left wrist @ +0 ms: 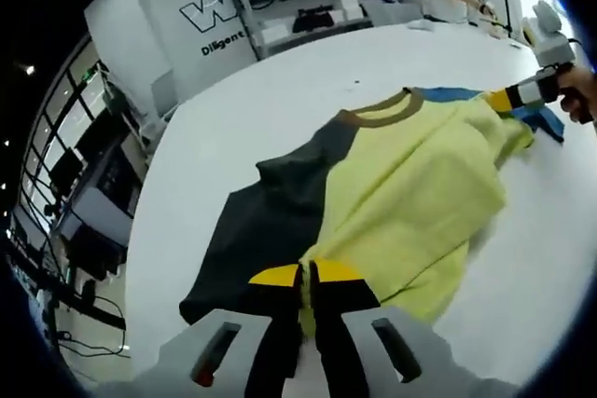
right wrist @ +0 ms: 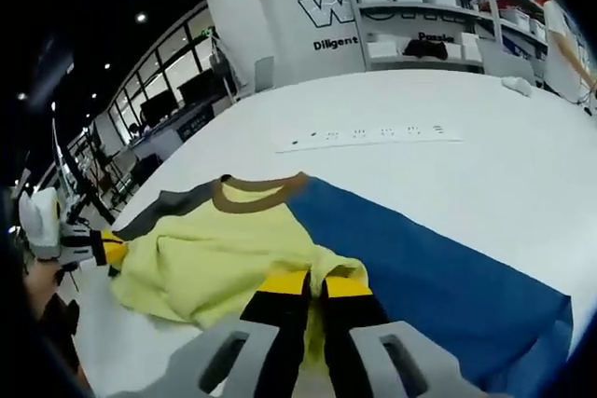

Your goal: Fold the garment on the visible template until the final outline fits inside the template.

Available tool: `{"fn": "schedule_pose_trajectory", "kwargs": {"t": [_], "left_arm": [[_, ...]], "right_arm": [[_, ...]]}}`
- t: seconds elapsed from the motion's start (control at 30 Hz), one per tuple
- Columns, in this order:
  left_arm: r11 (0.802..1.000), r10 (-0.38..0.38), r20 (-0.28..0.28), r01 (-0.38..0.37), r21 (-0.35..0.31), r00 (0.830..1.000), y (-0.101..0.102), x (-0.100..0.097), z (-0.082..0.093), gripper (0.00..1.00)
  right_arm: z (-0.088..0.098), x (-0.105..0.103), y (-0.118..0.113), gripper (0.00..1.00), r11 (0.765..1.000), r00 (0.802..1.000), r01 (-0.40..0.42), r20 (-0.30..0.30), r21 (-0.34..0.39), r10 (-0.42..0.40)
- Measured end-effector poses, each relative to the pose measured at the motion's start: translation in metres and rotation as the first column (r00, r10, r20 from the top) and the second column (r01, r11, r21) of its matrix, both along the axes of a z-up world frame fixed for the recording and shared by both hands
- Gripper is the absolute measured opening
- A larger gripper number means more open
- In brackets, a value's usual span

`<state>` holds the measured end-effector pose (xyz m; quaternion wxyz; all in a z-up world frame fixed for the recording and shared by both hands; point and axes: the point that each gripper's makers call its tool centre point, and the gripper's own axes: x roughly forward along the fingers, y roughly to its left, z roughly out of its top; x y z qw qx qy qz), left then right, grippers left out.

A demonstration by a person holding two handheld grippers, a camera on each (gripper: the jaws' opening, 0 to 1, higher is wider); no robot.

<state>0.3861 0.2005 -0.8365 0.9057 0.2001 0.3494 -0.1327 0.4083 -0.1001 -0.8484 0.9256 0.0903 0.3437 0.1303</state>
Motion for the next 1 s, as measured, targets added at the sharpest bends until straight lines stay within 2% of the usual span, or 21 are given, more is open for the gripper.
{"fn": "schedule_pose_trajectory", "kwargs": {"t": [0.03, 0.1, 0.27, 0.4, 0.53, 0.6, 0.7, 0.8, 1.0], "left_arm": [[1.000, 0.003, 0.002, -0.003, -0.007, 1.000, 0.001, 0.000, 0.001, 0.15], [0.996, 0.025, -0.012, -0.026, -0.081, 1.000, 0.001, -0.003, 0.004, 0.24], [0.996, -0.019, 0.023, 0.021, -0.084, 1.000, 0.002, -0.011, 0.016, 0.38], [0.991, -0.048, 0.018, 0.049, -0.121, 0.999, 0.000, -0.020, 0.022, 0.45], [0.988, -0.076, 0.017, 0.078, -0.133, 0.997, 0.002, -0.027, 0.023, 0.53], [0.987, -0.077, 0.013, 0.078, -0.142, 0.997, 0.005, -0.028, 0.022, 0.53], [0.979, -0.052, -0.005, 0.050, -0.199, 0.999, 0.009, -0.030, 0.019, 0.51], [0.983, -0.039, -0.020, 0.035, -0.182, 0.999, 0.018, -0.030, 0.014, 0.49], [0.961, -0.016, -0.069, -0.003, -0.276, 0.997, 0.019, -0.029, 0.006, 0.44]], "right_arm": [[0.001, -0.001, 0.000, 0.02, 1.000, 1.000, 0.000, 0.002, 0.000, 0.000], [0.010, -0.004, 0.000, 0.09, 1.000, 1.000, -0.007, 0.018, 0.013, 0.007], [0.020, -0.020, 0.003, 0.26, 0.999, 1.000, -0.022, 0.020, 0.026, 0.022], [0.028, -0.036, 0.006, 0.43, 0.999, 0.999, -0.034, 0.028, 0.035, 0.033], [0.038, -0.051, 0.011, 0.45, 0.998, 0.997, -0.062, 0.050, 0.031, 0.060], [0.040, -0.056, 0.014, 0.46, 0.997, 0.996, -0.076, 0.053, 0.028, 0.074], [0.038, -0.067, 0.018, 0.48, 0.996, 0.996, -0.085, 0.042, 0.032, 0.084], [0.031, -0.074, 0.019, 0.47, 0.996, 0.996, -0.084, 0.021, 0.035, 0.083], [0.010, -0.089, 0.021, 0.43, 0.997, 0.997, -0.062, -0.043, 0.054, 0.065]]}}
